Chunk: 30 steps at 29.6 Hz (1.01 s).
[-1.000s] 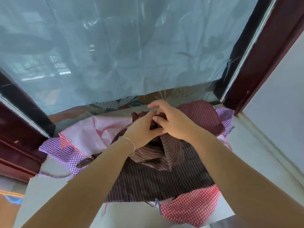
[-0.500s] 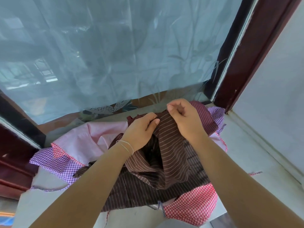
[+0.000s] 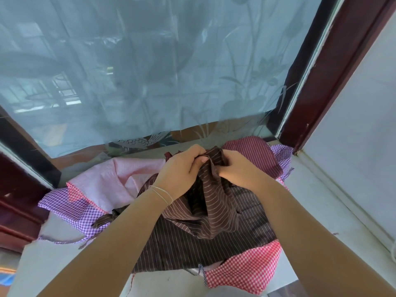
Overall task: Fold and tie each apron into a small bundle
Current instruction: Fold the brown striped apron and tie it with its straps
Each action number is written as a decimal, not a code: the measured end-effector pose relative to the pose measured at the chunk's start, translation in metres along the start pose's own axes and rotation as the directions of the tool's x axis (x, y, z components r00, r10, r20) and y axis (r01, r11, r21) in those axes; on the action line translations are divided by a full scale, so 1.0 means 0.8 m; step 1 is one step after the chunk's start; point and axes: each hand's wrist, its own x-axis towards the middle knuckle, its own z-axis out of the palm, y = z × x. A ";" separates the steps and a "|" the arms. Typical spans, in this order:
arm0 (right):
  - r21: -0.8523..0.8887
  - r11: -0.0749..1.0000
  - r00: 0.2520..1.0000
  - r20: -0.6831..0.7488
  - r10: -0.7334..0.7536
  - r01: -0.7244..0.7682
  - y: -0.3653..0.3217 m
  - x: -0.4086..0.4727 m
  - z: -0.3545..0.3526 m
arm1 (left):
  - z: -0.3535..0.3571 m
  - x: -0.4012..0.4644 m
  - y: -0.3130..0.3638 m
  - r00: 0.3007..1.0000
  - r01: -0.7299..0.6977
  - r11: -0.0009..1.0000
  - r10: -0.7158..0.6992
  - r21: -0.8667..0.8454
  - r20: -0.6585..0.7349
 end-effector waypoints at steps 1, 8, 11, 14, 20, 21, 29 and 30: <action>-0.098 0.995 1.000 -0.009 -0.001 0.000 0.003 0.004 0.003 | -0.001 0.000 0.004 0.999 -0.037 0.999 0.037 0.018 -0.014; -0.467 0.806 0.930 -0.137 0.340 -0.363 0.114 0.011 -0.005 | -0.026 0.004 0.009 0.959 0.062 0.976 -0.001 0.207 -0.282; -0.097 0.812 0.816 -0.143 0.561 -0.575 0.150 -0.001 -0.027 | -0.036 -0.006 -0.017 0.917 0.239 0.935 -0.129 0.261 -0.378; 0.235 0.761 0.773 -0.057 0.632 -0.605 0.160 -0.008 -0.047 | -0.041 -0.024 -0.042 0.859 0.375 0.923 -0.310 0.090 -0.407; 0.477 0.650 0.806 0.324 0.496 -0.592 0.150 0.009 -0.004 | -0.021 -0.023 -0.026 0.923 0.302 0.953 -0.287 0.020 -0.257; 0.531 0.555 0.767 0.397 0.504 -0.640 0.150 0.011 0.009 | -0.020 -0.020 -0.020 0.930 0.271 0.963 -0.259 0.010 -0.261; 0.876 -0.146 0.744 0.470 0.474 -0.460 0.170 0.021 0.025 | -0.010 -0.036 -0.012 0.873 0.323 0.941 -0.339 -0.104 -0.351; 0.885 -0.155 0.736 0.453 0.502 -0.439 0.175 0.023 0.017 | -0.008 -0.042 -0.014 0.855 0.350 0.930 -0.367 -0.113 -0.368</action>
